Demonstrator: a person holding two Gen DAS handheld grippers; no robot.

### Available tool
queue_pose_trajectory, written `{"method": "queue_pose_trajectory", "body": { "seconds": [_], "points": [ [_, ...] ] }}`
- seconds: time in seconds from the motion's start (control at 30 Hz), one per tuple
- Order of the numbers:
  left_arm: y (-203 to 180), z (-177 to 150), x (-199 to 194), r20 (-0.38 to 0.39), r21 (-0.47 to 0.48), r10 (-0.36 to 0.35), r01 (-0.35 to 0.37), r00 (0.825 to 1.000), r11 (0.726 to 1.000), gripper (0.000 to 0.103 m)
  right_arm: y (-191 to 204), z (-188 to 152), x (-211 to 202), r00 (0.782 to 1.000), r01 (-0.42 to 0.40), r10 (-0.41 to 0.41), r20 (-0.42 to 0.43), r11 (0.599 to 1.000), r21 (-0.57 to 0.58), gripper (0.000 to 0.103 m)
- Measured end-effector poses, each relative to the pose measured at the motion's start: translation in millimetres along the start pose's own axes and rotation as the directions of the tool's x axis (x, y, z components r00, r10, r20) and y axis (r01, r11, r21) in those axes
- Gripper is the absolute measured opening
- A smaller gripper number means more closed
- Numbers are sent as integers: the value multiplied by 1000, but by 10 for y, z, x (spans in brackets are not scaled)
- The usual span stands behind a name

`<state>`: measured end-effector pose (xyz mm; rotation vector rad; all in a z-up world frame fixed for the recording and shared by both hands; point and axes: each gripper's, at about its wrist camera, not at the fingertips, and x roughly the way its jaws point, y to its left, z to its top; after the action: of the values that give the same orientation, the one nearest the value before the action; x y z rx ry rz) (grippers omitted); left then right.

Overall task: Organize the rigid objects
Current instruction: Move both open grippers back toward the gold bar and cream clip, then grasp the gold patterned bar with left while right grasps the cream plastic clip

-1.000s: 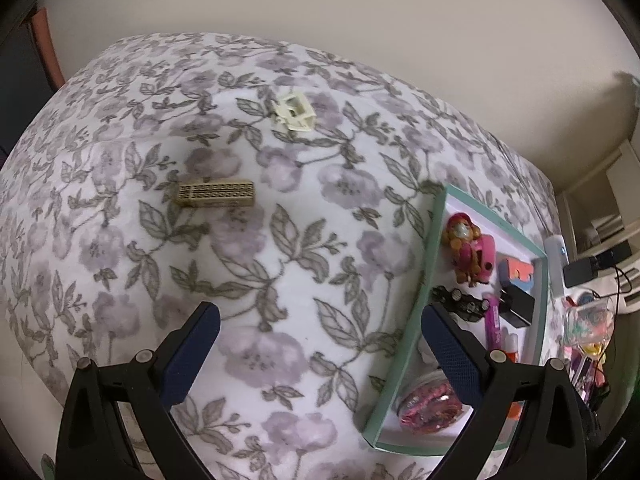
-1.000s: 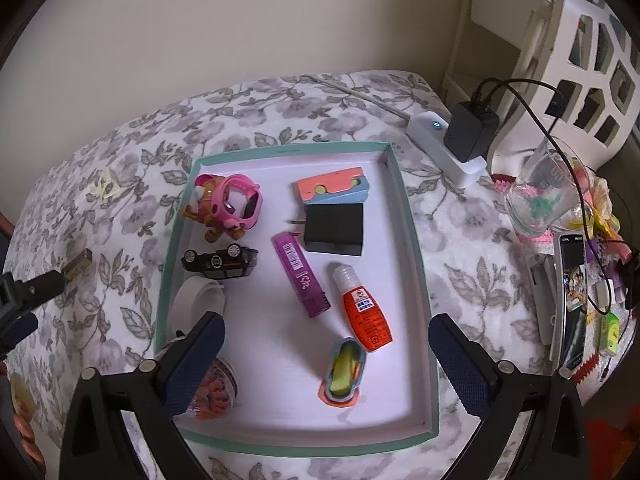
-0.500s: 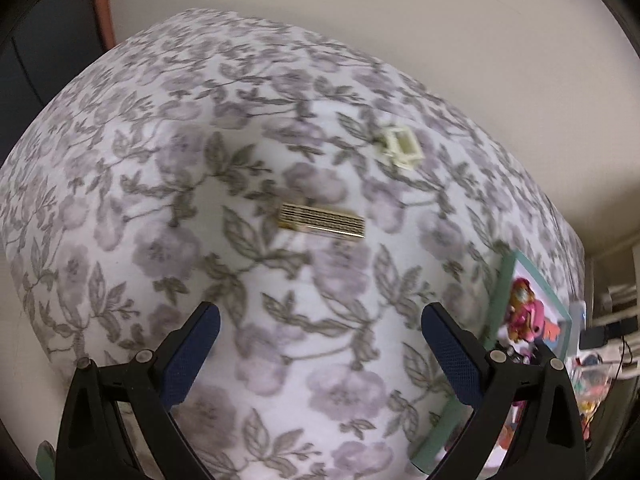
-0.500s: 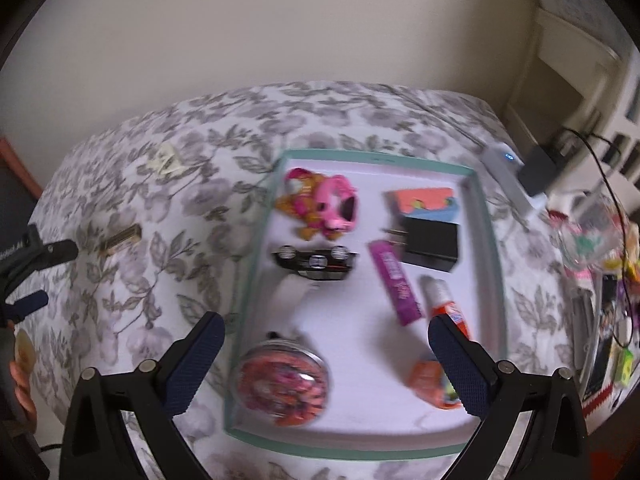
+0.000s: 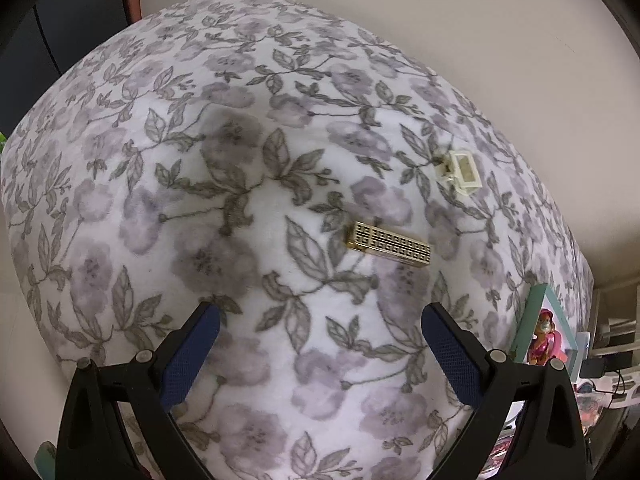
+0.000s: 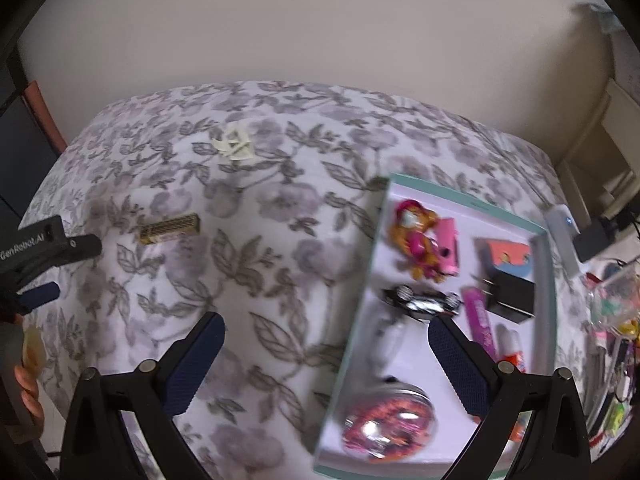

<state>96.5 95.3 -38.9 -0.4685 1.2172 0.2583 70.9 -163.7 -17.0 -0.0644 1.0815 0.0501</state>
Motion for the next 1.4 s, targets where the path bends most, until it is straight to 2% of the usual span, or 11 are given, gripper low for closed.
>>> {"method": "queue_pose_trajectory", "body": {
  "seconds": [0.13, 0.4, 0.5, 0.67, 0.87, 1.03, 1.2, 1.4],
  "points": [
    [92, 106, 19, -6, -3, -30, 30, 1000, 1000, 101, 175, 95, 89, 1000, -1, 2, 6, 1000, -27, 103],
    [349, 337, 111, 19, 14, 5, -6, 1000, 1000, 101, 388, 241, 383, 999, -30, 29, -16, 999, -42, 103],
    [417, 395, 211, 25, 54, 37, -38, 999, 998, 101, 482, 281, 545, 998, -58, 57, -33, 997, -41, 103],
    [364, 398, 448, 6, 146, 32, -33, 999, 989, 101, 565, 326, 833, 997, -45, 41, -64, 997, -58, 103],
    [45, 320, 675, 10, 320, 27, -29, 1000, 947, 101, 538, 403, 1089, 996, -34, 28, -87, 997, -75, 103],
    [-260, 251, 827, 33, 462, 42, -52, 999, 885, 101, 506, 480, 1243, 994, -41, 33, -101, 996, -76, 103],
    [-442, 266, 945, 48, 517, 29, -50, 998, 854, 100, 438, 548, 1353, 993, -43, 36, -114, 997, -64, 103],
    [-565, 345, 1004, 60, 549, -8, -27, 998, 835, 99, 400, 709, 1429, 993, -53, 50, -103, 998, -27, 103]
  ]
}}
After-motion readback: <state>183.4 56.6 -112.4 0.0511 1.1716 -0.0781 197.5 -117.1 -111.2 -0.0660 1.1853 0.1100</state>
